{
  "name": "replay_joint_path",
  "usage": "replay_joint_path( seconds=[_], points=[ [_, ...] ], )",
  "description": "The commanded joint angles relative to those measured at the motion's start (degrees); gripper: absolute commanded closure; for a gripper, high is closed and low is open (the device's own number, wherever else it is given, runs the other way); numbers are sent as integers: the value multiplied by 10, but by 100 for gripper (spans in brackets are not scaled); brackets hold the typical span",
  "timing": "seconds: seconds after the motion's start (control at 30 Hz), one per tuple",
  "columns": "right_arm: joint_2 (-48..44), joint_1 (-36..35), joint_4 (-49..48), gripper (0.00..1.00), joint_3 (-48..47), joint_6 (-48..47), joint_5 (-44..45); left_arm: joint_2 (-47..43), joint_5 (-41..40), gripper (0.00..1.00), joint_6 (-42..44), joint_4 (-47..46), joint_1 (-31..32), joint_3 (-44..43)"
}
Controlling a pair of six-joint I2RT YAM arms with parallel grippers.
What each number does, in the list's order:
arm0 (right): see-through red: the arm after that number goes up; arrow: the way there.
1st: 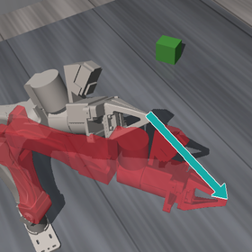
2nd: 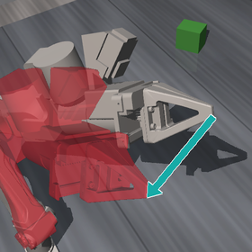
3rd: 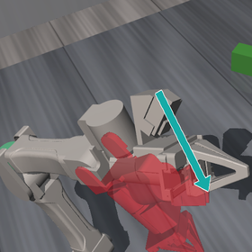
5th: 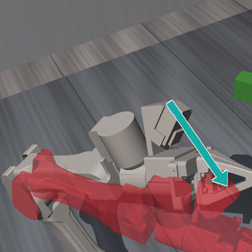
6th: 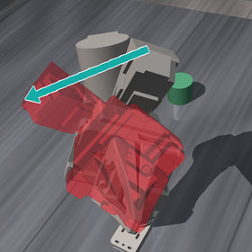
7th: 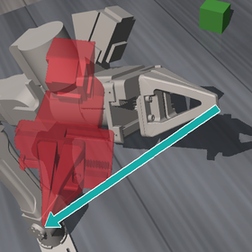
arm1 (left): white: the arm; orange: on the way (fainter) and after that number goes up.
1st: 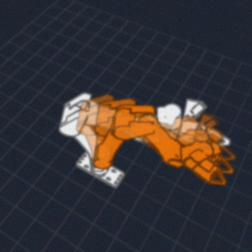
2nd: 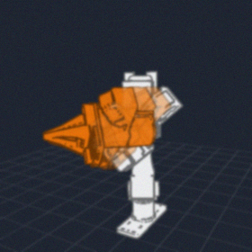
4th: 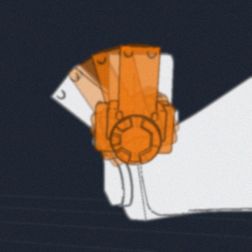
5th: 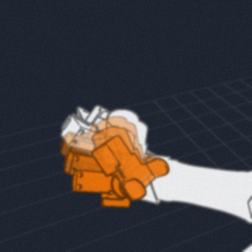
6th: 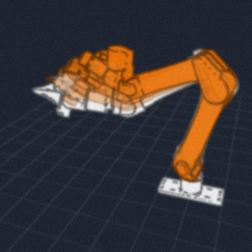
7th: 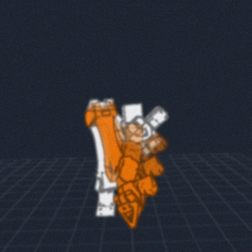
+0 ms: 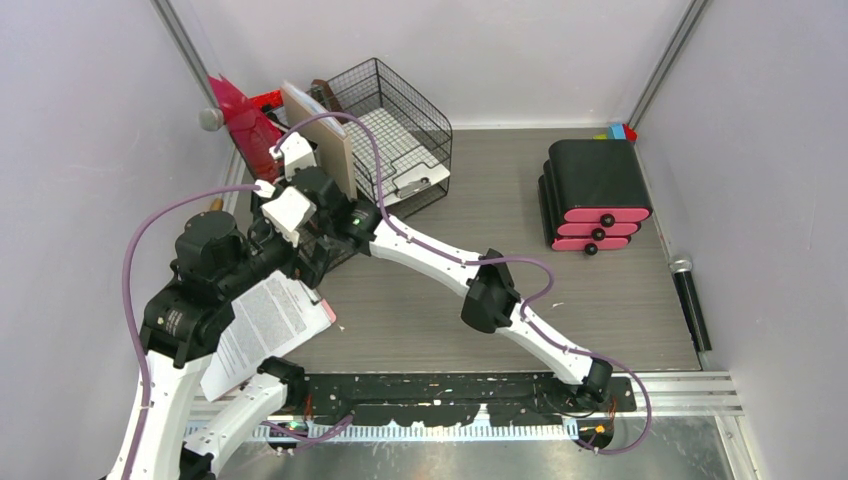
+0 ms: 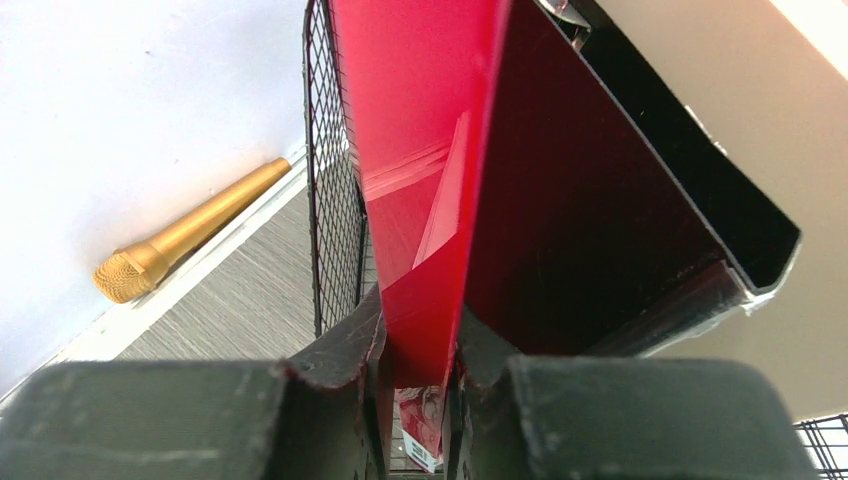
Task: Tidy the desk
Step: Place the folder in the storage box.
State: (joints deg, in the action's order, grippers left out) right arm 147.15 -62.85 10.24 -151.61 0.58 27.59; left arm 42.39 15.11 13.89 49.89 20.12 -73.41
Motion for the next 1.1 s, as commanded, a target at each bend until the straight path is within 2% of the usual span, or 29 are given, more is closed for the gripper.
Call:
replay_joint_path(
  seconds=[0.0,0.63,1.07],
  points=[
    [6,4,-51,100,-33,5,20,2,13,1,-4,-31,-3,2],
    [29,-1,-5,100,-22,53,17,-3,19,1,-7,-36,-3,21],
    [30,-1,7,100,21,51,-25,-7,21,1,-7,-35,-3,25]
  ],
)
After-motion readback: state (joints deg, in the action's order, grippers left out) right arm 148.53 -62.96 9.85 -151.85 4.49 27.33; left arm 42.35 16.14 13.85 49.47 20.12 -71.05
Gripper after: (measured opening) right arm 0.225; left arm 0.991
